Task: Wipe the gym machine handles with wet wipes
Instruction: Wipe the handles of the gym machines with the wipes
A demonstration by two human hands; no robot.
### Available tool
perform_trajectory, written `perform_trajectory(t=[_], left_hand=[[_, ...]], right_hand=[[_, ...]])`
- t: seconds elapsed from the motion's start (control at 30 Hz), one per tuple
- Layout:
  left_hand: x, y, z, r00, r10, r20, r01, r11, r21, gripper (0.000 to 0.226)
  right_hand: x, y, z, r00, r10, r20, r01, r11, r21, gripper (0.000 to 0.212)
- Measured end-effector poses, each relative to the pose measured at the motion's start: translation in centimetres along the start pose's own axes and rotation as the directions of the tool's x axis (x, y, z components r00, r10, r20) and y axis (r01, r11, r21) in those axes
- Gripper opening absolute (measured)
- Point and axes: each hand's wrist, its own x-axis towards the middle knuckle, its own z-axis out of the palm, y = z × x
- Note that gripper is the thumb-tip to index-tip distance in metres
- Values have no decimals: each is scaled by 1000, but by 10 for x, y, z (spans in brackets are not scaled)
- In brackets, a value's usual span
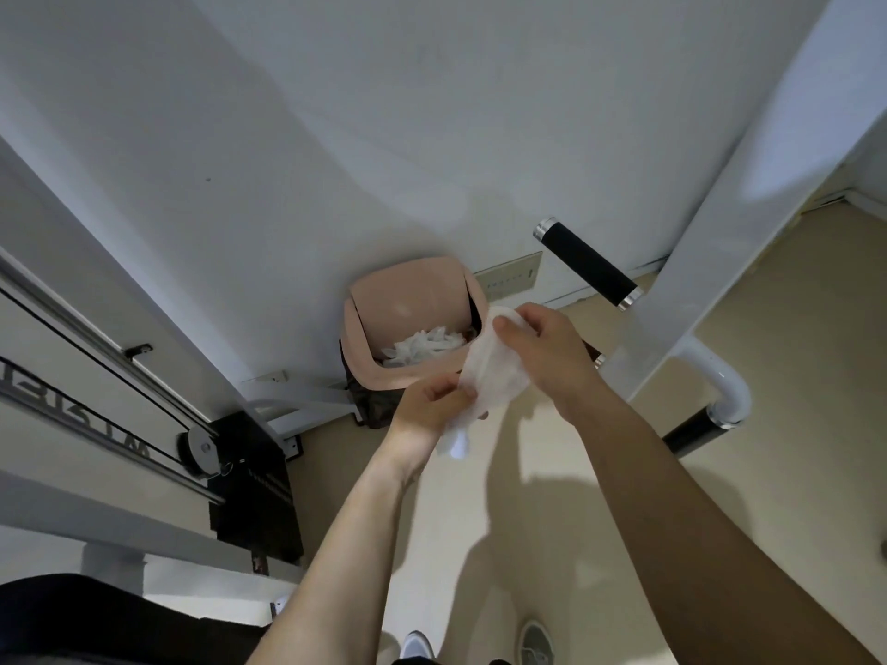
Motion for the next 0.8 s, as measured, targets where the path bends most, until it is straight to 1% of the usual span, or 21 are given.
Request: perform_trajectory(t=[0.1,0.13,0.2,0.3,0.37,0.43,0.5,0.6,0.63,0.7,0.77,0.8], left_hand=[[12,-8,6,995,-67,-80,55,988,-142,18],[17,-9,8,992,-76,-104,59,986,-154,20],[28,-11,12,990,-71,-120,57,992,-116,21],[42,-14,19,992,-88,-92,81,994,-75,20],[52,-17,25,994,-82,-65,80,996,-38,14],[63,-25,32,988,-113,-102,115,993,10,22],[76,-40,35,978,-159,-132,168,984,60,25],[99,-71,34,968,-206,-141,232,951,205,25],[106,-79,34,965,-221,-142,248,944,219,27],[118,-84,37,957,-249,-148,278,933,229,28],[128,-81,43,958,-230,-170,270,924,270,21],[135,-81,47,961,-210,-183,258,918,302,19]], right_hand=[[19,12,-3,994,-17,-112,6,994,-105,18],[27,15,-6,989,-30,-147,8,989,-146,18],[41,21,-9,975,-52,-216,-4,969,-248,23],[61,30,-13,950,-90,-298,-37,917,-397,31],[70,37,-13,936,-85,-343,-110,852,-512,34],[76,44,-11,912,-72,-403,-205,773,-601,35],[78,52,-7,892,-27,-451,-288,735,-613,34],[78,61,2,872,102,-479,-384,748,-541,28],[78,62,5,865,123,-487,-398,759,-515,26],[76,63,10,848,108,-519,-398,776,-489,28],[74,63,14,836,45,-547,-371,780,-503,30],[74,64,16,834,8,-552,-346,786,-512,28]])
